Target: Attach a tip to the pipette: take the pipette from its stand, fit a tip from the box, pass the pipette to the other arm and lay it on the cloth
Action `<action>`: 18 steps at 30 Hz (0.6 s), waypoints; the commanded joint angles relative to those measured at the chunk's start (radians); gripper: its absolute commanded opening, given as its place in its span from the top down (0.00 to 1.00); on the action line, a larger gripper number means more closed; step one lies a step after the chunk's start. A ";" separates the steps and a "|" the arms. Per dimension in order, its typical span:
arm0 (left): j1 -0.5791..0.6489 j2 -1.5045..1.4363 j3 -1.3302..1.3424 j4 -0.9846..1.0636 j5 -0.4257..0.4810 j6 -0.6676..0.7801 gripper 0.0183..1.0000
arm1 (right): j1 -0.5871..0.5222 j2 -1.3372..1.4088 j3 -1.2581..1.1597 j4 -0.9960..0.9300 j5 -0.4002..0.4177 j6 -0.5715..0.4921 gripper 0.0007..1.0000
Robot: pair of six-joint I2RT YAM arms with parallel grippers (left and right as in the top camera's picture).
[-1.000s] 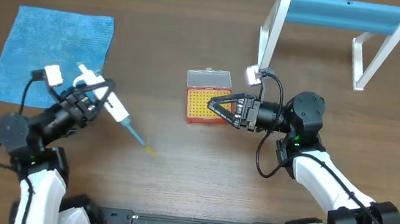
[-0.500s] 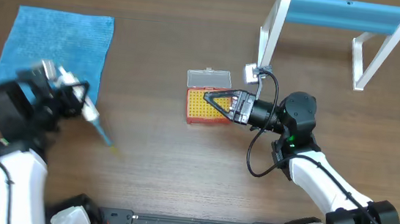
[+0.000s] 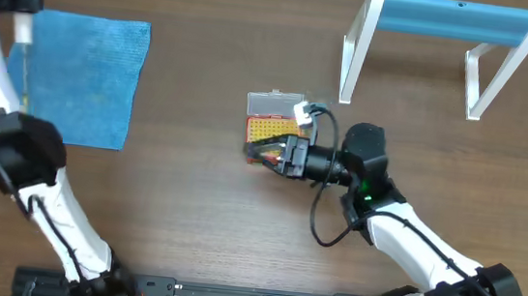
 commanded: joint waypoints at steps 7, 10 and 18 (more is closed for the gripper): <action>-0.109 0.297 0.019 0.104 -0.236 0.085 0.99 | 0.181 -0.006 0.005 -0.148 0.199 -0.025 0.29; -0.083 0.302 -0.005 0.101 -0.166 0.079 0.99 | 0.193 -0.006 0.005 -0.170 0.200 -0.024 0.29; -0.046 0.303 -0.235 0.216 -0.078 0.086 0.99 | 0.193 -0.006 0.005 -0.170 0.225 -0.024 0.29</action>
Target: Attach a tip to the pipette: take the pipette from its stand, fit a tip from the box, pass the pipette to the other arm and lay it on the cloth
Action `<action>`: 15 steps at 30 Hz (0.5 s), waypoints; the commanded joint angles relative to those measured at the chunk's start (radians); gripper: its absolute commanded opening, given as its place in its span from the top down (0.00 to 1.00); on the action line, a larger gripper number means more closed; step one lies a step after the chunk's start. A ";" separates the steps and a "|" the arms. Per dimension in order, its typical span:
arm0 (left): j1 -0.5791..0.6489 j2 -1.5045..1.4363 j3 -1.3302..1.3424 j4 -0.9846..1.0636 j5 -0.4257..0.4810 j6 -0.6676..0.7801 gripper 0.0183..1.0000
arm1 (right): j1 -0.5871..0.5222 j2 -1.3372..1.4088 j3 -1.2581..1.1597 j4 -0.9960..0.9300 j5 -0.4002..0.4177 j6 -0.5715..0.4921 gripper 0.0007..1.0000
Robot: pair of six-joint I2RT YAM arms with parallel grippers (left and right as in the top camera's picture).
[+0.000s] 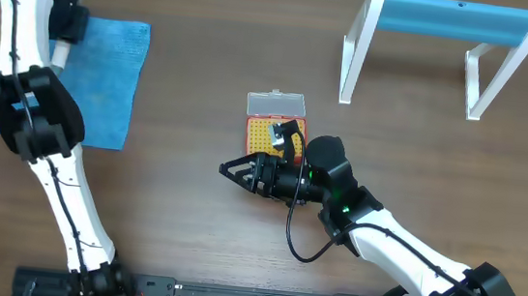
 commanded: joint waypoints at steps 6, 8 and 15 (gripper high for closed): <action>0.001 0.010 -0.197 0.124 0.050 0.009 0.99 | 0.004 -0.005 0.003 0.003 0.033 -0.006 0.29; -0.001 0.010 -0.197 0.129 0.050 0.008 0.49 | 0.004 -0.005 0.003 0.003 0.035 -0.006 0.29; -0.005 0.000 -0.189 0.101 0.050 -0.013 0.18 | 0.004 -0.005 0.003 0.003 0.035 0.002 0.29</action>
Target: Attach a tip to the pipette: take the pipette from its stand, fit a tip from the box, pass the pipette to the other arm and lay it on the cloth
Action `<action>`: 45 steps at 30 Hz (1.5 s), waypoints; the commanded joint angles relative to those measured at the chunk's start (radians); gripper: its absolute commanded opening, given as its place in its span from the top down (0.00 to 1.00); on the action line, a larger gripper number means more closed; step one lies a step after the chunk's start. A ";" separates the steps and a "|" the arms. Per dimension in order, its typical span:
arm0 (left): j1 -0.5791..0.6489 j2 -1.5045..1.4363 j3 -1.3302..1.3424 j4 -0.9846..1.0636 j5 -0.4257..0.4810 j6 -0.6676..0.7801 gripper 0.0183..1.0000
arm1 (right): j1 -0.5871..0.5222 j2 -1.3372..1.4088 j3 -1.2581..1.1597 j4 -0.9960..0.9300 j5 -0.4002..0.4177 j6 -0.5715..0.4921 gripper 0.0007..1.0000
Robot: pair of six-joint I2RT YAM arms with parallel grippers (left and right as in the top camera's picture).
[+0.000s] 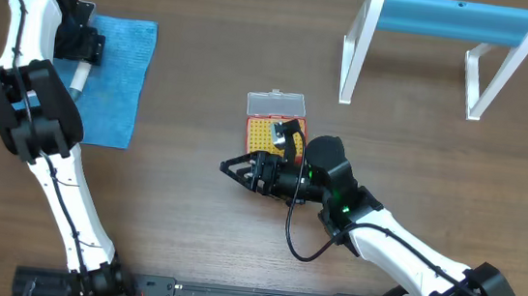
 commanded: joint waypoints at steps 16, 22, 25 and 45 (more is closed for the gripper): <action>-0.009 -0.673 0.185 -0.586 0.266 -0.005 0.16 | -0.051 -0.010 0.003 0.000 0.021 -0.127 0.29; -0.060 -1.194 -0.239 -0.550 0.370 -0.028 0.02 | -0.201 -0.165 0.003 -0.177 0.017 -0.302 0.29; -0.083 -1.561 -0.717 -0.245 0.454 -0.177 0.02 | -0.290 -0.366 0.018 -0.387 0.017 -0.406 0.29; -0.083 -1.955 -1.575 0.272 0.515 -0.512 0.00 | -0.363 -1.046 0.225 -1.440 0.586 -0.763 0.29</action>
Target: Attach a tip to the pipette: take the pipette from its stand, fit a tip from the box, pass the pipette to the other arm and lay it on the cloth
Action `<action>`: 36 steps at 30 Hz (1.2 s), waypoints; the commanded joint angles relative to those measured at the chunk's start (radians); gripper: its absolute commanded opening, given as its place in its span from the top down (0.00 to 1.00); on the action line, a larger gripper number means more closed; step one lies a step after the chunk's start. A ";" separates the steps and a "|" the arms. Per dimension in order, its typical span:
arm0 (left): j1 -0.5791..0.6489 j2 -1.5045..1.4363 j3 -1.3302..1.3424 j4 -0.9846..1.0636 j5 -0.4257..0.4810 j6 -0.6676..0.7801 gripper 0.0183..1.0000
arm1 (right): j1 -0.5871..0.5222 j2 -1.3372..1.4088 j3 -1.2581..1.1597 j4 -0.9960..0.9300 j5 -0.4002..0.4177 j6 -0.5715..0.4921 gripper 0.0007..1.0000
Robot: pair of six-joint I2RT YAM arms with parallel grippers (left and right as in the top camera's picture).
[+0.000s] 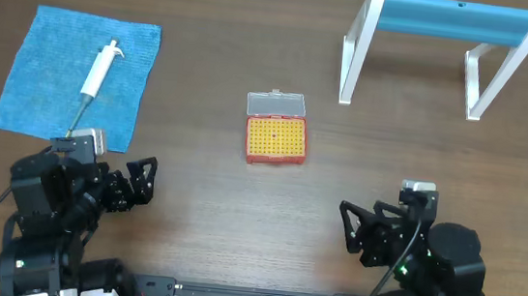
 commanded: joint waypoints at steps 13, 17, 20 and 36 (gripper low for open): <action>-0.061 -0.435 -0.346 0.010 0.021 -0.050 0.00 | -0.003 -0.018 0.032 0.123 0.358 -0.241 0.29; -0.088 -0.543 -0.379 0.011 0.021 -0.050 0.00 | -0.003 -0.018 0.032 0.116 0.358 -0.280 0.29; -0.140 -0.543 -0.411 0.043 0.019 -0.050 0.00 | -0.003 -0.018 0.032 0.115 0.357 -0.309 0.29; -0.145 -0.543 -0.412 0.189 0.018 -0.050 0.00 | -0.003 -0.018 0.032 0.038 0.356 -0.282 0.29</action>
